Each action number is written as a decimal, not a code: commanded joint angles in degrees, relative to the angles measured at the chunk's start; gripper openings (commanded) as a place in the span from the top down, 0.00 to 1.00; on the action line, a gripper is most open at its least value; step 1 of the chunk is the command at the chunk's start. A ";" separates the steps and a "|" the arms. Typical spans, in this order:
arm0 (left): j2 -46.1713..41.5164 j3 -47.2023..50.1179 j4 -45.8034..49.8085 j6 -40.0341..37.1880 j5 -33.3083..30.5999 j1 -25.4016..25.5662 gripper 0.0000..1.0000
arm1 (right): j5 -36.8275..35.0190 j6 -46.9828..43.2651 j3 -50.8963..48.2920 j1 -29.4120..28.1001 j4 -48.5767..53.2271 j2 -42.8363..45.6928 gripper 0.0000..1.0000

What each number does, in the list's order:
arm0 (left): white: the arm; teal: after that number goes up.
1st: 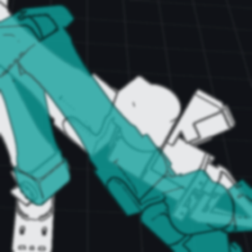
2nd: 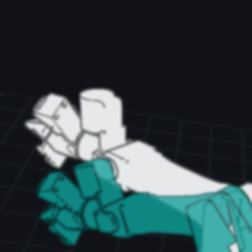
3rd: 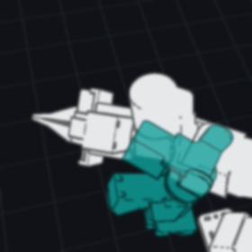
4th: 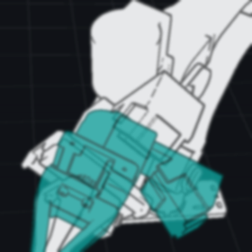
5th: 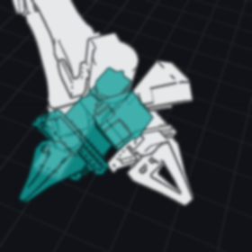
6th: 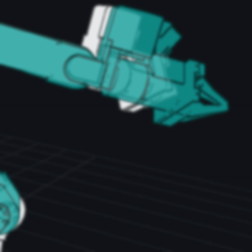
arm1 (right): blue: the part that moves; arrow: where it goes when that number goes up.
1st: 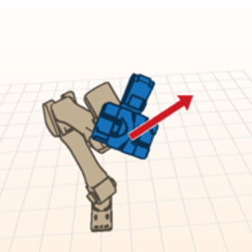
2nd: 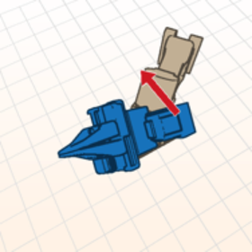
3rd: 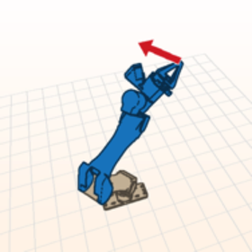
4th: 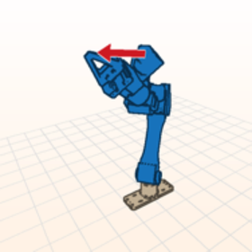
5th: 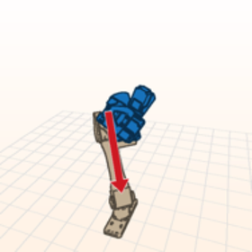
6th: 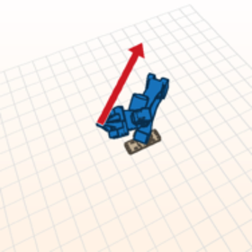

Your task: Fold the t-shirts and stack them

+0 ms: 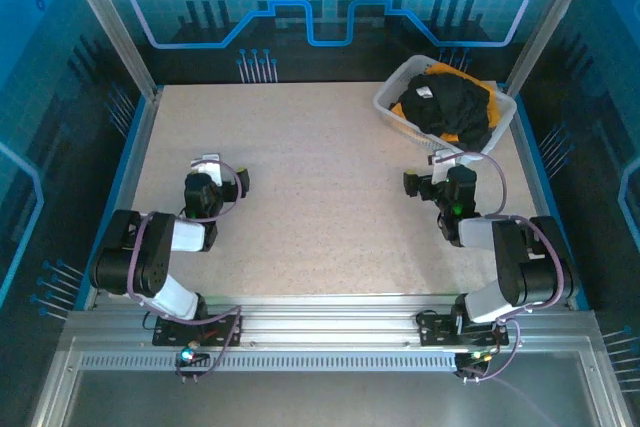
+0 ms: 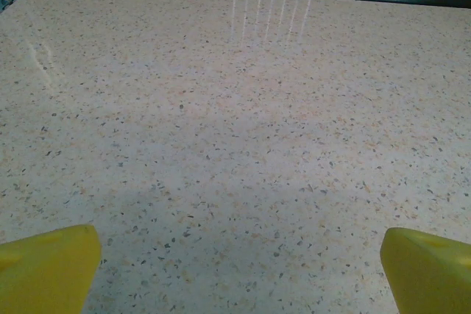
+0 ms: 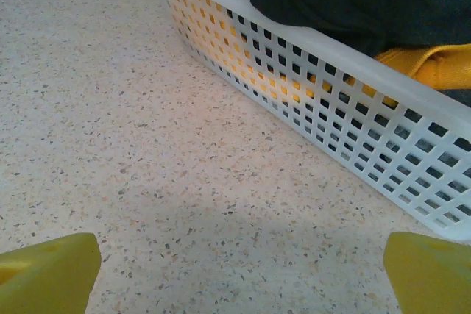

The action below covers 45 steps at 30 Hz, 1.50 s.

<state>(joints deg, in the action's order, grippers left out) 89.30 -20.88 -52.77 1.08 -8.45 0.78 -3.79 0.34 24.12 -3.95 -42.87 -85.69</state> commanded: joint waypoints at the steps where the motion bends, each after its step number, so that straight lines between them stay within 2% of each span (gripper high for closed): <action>1: -0.39 -0.92 -0.05 -1.08 1.28 0.26 0.01 | 1.00 -0.67 1.03 0.75 0.42 -0.44 0.00; 13: -0.53 -0.79 -0.37 -1.08 1.26 0.23 0.01 | 1.08 -0.68 1.01 0.71 0.42 -0.44 0.00; 16: -0.52 0.03 -1.75 -0.43 -0.72 0.28 0.01 | 0.99 -0.61 1.02 0.78 0.42 -0.44 0.00; 19: -1.03 3.13 -7.30 0.28 -2.99 0.28 0.01 | 1.23 -0.54 0.91 0.84 0.22 -0.18 0.00; 22: -5.43 6.86 -11.07 -0.08 -9.36 1.97 0.01 | -2.04 1.04 5.22 0.75 12.64 5.22 0.00; 23: -8.99 7.18 -9.08 -0.82 -11.13 3.18 0.01 | -2.91 1.28 6.97 0.80 16.99 7.63 0.00; 25: -17.40 5.19 0.09 -2.57 -14.44 5.61 0.01 | -4.12 2.66 8.18 0.12 18.67 13.44 0.00; 27: -24.57 1.67 7.15 -3.98 -15.22 7.39 0.01 | -7.78 4.29 12.19 -1.84 23.69 19.52 0.00; 29: -28.98 -4.39 11.32 -3.59 -17.74 8.95 0.01 | -13.03 13.36 23.06 -2.51 37.71 22.01 0.00; 30: -29.80 -8.02 14.45 -0.57 -20.07 9.20 0.01 | -11.91 18.90 30.08 -1.71 47.45 21.19 0.00; 31: -30.87 -13.97 24.37 7.68 -22.79 9.24 0.01 | -8.43 22.54 37.88 -0.34 58.76 19.01 0.00; 32: -31.62 -21.28 41.19 18.09 -23.46 8.96 0.01 | -9.78 28.60 44.64 0.21 68.58 16.27 0.00; 33: -31.19 -26.42 51.60 23.26 -22.40 8.43 0.01 | -10.74 31.06 49.58 0.80 72.24 13.48 0.00; 34: -29.53 -30.48 56.41 28.66 -19.61 6.80 0.01 | -3.91 29.62 52.94 2.61 73.07 10.14 0.02; 35: -27.27 -33.73 59.61 34.02 -10.84 3.36 0.01 | 0.15 29.77 56.76 3.89 74.28 6.77 0.10; 36: -25.06 -36.28 61.62 38.48 -1.87 0.01 0.01 | 0.45 30.10 60.24 4.12 76.23 3.79 0.14; 37: -22.48 -39.38 63.18 41.15 4.89 -1.40 0.01 | -0.51 30.74 64.41 4.14 78.68 0.21 0.14; 38: -20.21 -42.69 65.47 41.03 7.86 -0.96 0.01 | -0.77 31.30 68.95 4.50 81.45 -3.92 0.15; 41: -15.57 -51.03 73.40 38.90 9.51 3.59 0.01 | -0.95 32.16 81.50 5.40 89.02 -15.76 0.16; 45: -14.66 -54.44 75.98 38.25 11.52 9.89 0.01 | 1.04 32.90 95.76 6.66 96.57 -29.72 0.15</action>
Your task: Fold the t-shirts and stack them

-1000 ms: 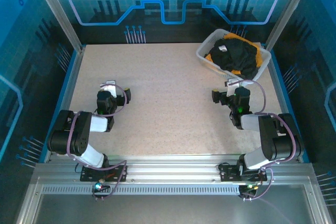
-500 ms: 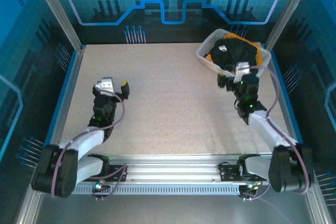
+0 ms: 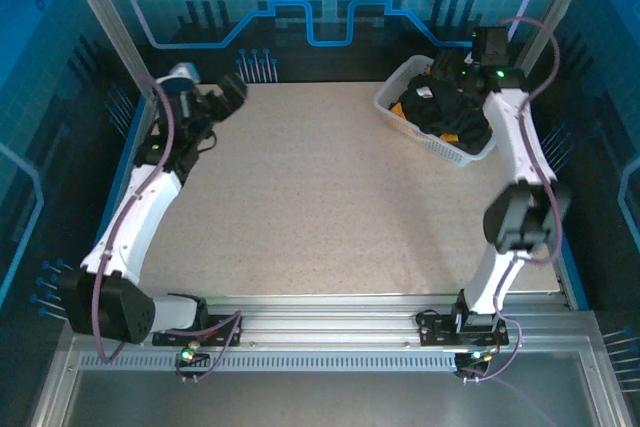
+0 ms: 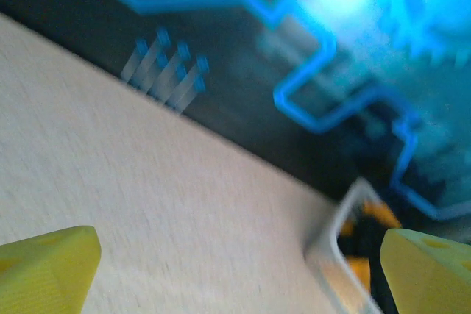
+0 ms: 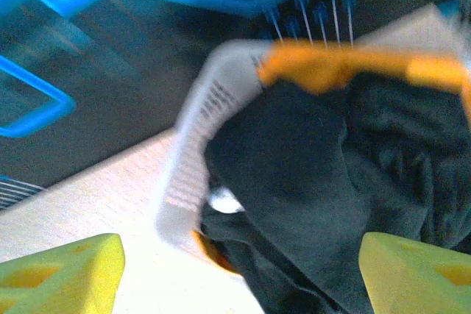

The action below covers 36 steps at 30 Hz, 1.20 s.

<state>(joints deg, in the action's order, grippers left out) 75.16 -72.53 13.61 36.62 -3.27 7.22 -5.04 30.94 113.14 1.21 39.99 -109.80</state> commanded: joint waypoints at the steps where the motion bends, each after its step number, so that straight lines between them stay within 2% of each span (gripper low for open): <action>1: -0.75 -2.84 9.70 2.87 6.96 5.03 0.02 | 2.66 2.05 9.99 1.56 14.93 -8.96 0.15; 4: -1.89 -1.84 10.30 3.37 7.51 9.41 0.08 | 3.46 1.17 15.66 1.75 15.81 -16.52 0.19; 6: -3.04 -0.41 10.58 3.83 7.58 11.36 0.14 | 3.81 0.97 19.76 1.89 17.24 -20.70 0.30; 8: -4.50 1.30 10.88 4.80 7.57 12.43 0.23 | 3.24 1.31 23.24 1.97 19.07 -22.92 0.65; 11: -6.83 3.53 10.91 5.64 7.41 12.87 0.35 | -0.03 0.37 19.13 0.80 13.69 -17.04 0.99; 14: -8.21 4.97 10.39 6.02 6.88 12.95 0.47 | -4.29 -1.80 13.95 -1.17 6.29 -7.47 1.00; 16: -8.20 5.22 10.27 6.01 6.28 12.99 0.51 | -6.25 -2.43 14.38 -2.32 5.15 -2.96 1.00; 18: -7.64 5.26 9.64 5.87 5.87 12.99 0.53 | -7.80 -2.89 15.15 -3.43 4.66 1.17 1.00; 25: -4.26 2.86 9.35 5.74 3.62 12.99 0.57 | -6.54 -3.03 17.96 -8.40 -0.43 13.27 1.00; 31: -3.78 0.23 12.77 4.44 -0.52 12.90 0.56 | -9.12 -5.78 20.47 -19.84 -3.20 18.50 1.00; 36: -6.29 -1.10 18.55 4.10 -8.11 12.85 0.55 | -11.68 -7.03 20.68 -32.72 -1.42 16.36 1.00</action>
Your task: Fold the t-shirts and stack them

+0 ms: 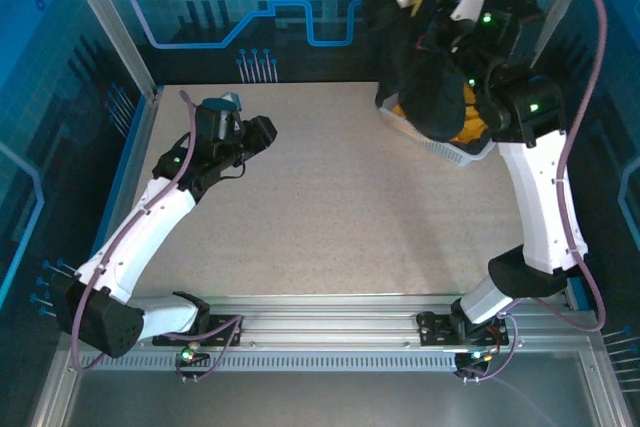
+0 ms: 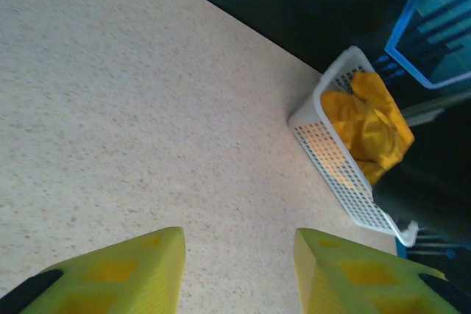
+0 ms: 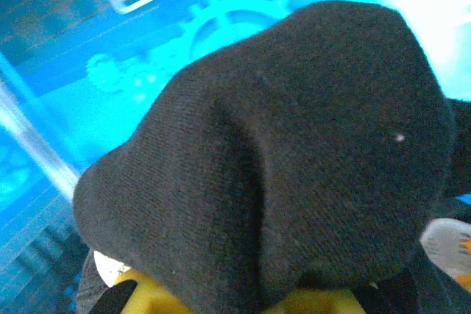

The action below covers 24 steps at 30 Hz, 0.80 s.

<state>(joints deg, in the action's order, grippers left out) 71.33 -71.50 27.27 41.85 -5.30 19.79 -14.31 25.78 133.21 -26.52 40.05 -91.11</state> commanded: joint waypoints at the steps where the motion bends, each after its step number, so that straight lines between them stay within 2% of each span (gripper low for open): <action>1: -3.35 -2.10 6.03 -1.19 -8.04 0.25 0.55 | -3.61 -1.46 0.13 -7.79 -0.26 -3.57 1.00; 3: -5.27 -2.13 8.34 -1.13 -11.91 0.17 0.53 | -3.91 -0.40 -2.65 -12.49 0.55 -5.98 1.00; 5: -7.34 -2.39 11.37 -1.15 -15.95 0.07 0.51 | -1.19 0.88 -6.37 -17.30 1.11 -10.22 0.98; 6: -8.15 -2.39 12.62 -1.07 -17.65 0.07 0.50 | 1.16 1.10 -6.84 -18.80 1.89 -12.47 0.86; 8: -10.28 -2.06 14.94 -1.40 -20.38 -0.06 0.46 | 5.49 1.73 -5.54 -21.55 5.61 -18.54 0.55; 10: -11.64 -1.58 17.20 -1.83 -20.91 -0.19 0.44 | 8.41 1.22 -4.92 -23.18 7.85 -22.27 0.40; 11: -12.35 -1.24 18.33 -1.82 -20.55 -0.28 0.43 | 9.61 1.07 -5.96 -23.55 8.02 -22.88 0.36; 15: -14.77 1.82 21.56 -0.68 -16.44 -0.28 0.40 | 11.79 3.18 -19.99 -22.21 1.85 -17.03 0.31; 18: -15.43 5.04 22.30 0.83 -10.58 -0.28 0.37 | 12.74 7.17 -34.67 -19.03 -2.25 -10.24 0.33; 22: -13.28 9.82 20.08 4.21 -2.43 -0.10 0.36 | 13.41 14.13 -54.28 -12.13 -5.31 -1.87 0.36; 24: -11.91 12.37 18.54 6.28 -0.64 -0.10 0.36 | 13.45 16.30 -60.30 -7.00 -6.34 1.03 0.37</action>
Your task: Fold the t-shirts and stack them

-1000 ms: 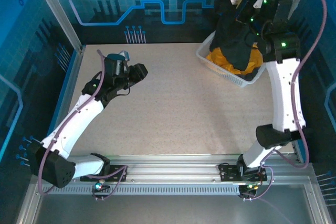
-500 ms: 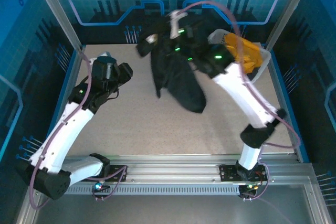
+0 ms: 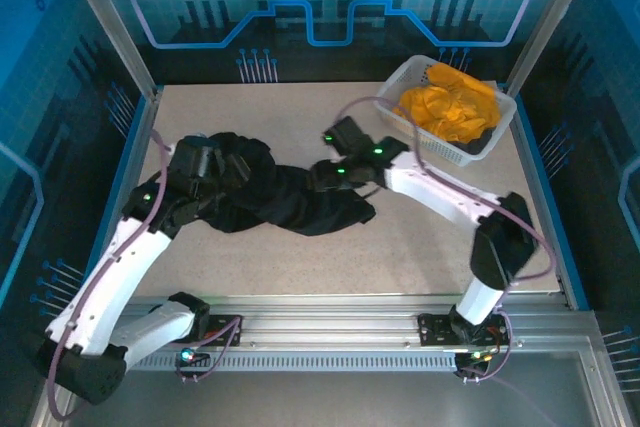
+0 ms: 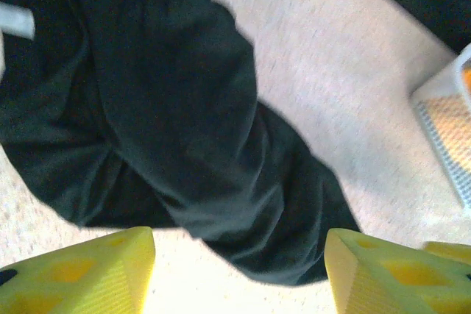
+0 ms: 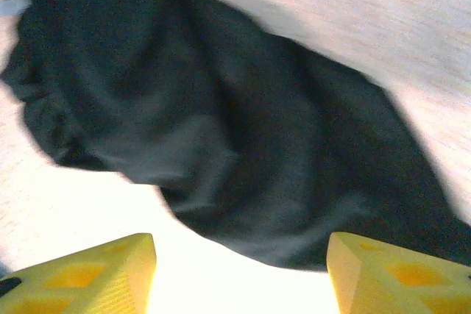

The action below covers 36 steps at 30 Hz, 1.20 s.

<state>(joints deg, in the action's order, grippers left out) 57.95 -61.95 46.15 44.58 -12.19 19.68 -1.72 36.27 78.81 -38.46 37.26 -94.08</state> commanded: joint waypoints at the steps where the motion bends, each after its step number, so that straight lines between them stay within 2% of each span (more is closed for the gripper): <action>1: 2.08 4.05 -1.41 4.75 6.67 0.01 0.36 | 1.03 6.17 -7.41 7.85 -4.42 4.68 0.38; 4: 3.20 7.15 -4.70 7.88 7.54 -0.05 0.38 | 0.88 4.01 -3.71 12.54 -5.84 0.65 0.42; 8: 4.24 8.08 -6.73 9.33 8.78 -0.08 0.39 | -2.42 3.26 12.05 12.81 -3.19 -13.94 0.45; 13: 2.45 6.47 -4.70 7.75 7.64 -0.34 0.39 | -8.20 9.80 31.24 14.48 -0.66 -32.06 0.48; 17: -1.00 6.13 -2.19 6.32 7.43 -1.32 0.39 | -9.29 14.18 40.72 18.45 -0.85 -40.69 0.52; 23: -4.93 8.59 3.38 3.97 10.47 -5.43 0.40 | -9.99 13.93 44.14 25.76 -2.04 -42.09 0.54; 27: -3.48 11.88 1.04 3.06 14.77 -7.63 0.37 | -9.15 13.99 41.98 29.06 -2.30 -40.13 0.56; 33: 4.74 12.62 -8.48 3.19 17.79 -8.71 0.31 | -9.51 15.40 37.33 31.81 -2.87 -35.54 0.56; 36: 10.73 11.44 -12.27 3.58 19.58 -9.81 0.30 | -7.21 16.88 33.68 33.04 -5.74 -32.58 0.56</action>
<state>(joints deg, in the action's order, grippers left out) 64.95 -49.58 39.33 48.99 3.84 11.00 -9.43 51.31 114.28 -6.59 34.81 -132.05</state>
